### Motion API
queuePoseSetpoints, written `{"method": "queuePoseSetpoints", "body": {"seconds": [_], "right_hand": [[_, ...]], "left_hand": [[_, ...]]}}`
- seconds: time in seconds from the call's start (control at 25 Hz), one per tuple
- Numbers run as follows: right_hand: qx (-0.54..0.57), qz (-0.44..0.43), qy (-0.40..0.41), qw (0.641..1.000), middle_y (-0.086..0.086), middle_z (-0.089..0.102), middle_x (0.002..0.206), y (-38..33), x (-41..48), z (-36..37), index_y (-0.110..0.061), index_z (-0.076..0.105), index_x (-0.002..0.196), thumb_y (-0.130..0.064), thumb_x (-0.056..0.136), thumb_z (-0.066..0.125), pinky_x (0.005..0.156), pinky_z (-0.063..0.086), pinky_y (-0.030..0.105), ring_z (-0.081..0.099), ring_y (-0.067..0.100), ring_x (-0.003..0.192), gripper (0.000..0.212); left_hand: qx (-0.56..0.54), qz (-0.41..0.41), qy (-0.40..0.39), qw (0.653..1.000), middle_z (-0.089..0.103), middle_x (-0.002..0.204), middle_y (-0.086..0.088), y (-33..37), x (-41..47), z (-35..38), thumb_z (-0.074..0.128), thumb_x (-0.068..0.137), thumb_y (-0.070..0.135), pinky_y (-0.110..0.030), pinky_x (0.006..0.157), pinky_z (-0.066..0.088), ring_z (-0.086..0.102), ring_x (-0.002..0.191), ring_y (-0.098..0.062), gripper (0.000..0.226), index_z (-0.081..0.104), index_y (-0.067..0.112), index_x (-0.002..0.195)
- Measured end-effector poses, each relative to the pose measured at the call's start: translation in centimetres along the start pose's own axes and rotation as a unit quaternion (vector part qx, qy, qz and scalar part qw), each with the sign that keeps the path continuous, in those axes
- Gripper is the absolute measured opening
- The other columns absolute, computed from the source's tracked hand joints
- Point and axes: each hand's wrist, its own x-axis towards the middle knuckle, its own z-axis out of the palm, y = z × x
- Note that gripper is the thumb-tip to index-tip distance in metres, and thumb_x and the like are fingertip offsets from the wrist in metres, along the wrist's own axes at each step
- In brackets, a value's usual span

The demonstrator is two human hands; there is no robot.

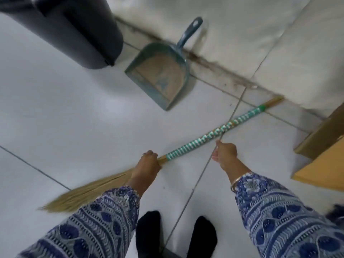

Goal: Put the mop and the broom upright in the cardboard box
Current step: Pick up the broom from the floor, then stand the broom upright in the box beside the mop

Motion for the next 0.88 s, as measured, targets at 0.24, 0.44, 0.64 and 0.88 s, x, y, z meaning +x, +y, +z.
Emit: {"method": "queuePoseSetpoints", "body": {"seconds": [0.24, 0.44, 0.64, 0.88], "right_hand": [[0.071, -0.027, 0.01, 0.997, 0.018, 0.068, 0.102, 1.6, 4.3, 4.0, 0.004, 0.055, 0.115, -0.03, 0.081, 0.066, 0.064, 0.055, 0.034, 0.065, 0.023, 0.066, 0.049], [0.098, -0.023, 0.03, 0.994, 0.022, 0.069, 0.105, 1.2, 3.3, 4.6, 0.005, 0.057, 0.115, -0.014, 0.081, 0.066, 0.071, 0.058, 0.037, 0.066, 0.025, 0.067, 0.04], [0.127, 0.008, -0.008, 0.992, 0.015, 0.068, 0.088, -1.2, -5.2, 0.9, 0.005, 0.059, 0.112, -0.011, 0.082, 0.064, 0.069, 0.055, 0.038, 0.064, 0.021, 0.064, 0.034], [0.223, -0.034, -0.059, 0.972, 0.015, 0.064, 0.096, -9.4, -25.9, -7.4, 0.004, 0.062, 0.105, -0.002, 0.079, 0.066, 0.064, 0.056, 0.027, 0.063, 0.022, 0.083, 0.027]], "left_hand": [[0.084, 0.051, 0.052, 0.994, 0.05, 0.117, -0.013, -1.2, 2.8, 5.1, 0.059, 0.084, 0.011, -0.041, 0.087, 0.046, 0.048, 0.108, -0.03, 0.035, 0.046, 0.006, 0.116], [0.065, 0.057, 0.085, 0.993, 0.052, 0.113, -0.015, -1.3, 3.2, 4.4, 0.048, 0.084, -0.009, -0.039, 0.082, 0.046, 0.047, 0.105, -0.031, 0.024, 0.052, 0.001, 0.105], [0.044, 0.062, 0.085, 0.994, 0.055, 0.109, -0.013, 0.0, -3.5, -1.3, 0.049, 0.084, -0.005, -0.041, 0.082, 0.046, 0.049, 0.102, -0.029, 0.017, 0.055, 0.003, 0.098], [-0.035, 0.083, 0.136, 0.987, 0.058, 0.096, -0.016, 4.4, -19.0, -14.0, 0.056, 0.077, -0.007, -0.044, 0.073, 0.043, 0.052, 0.091, -0.033, 0.013, 0.057, 0.003, 0.087]]}}
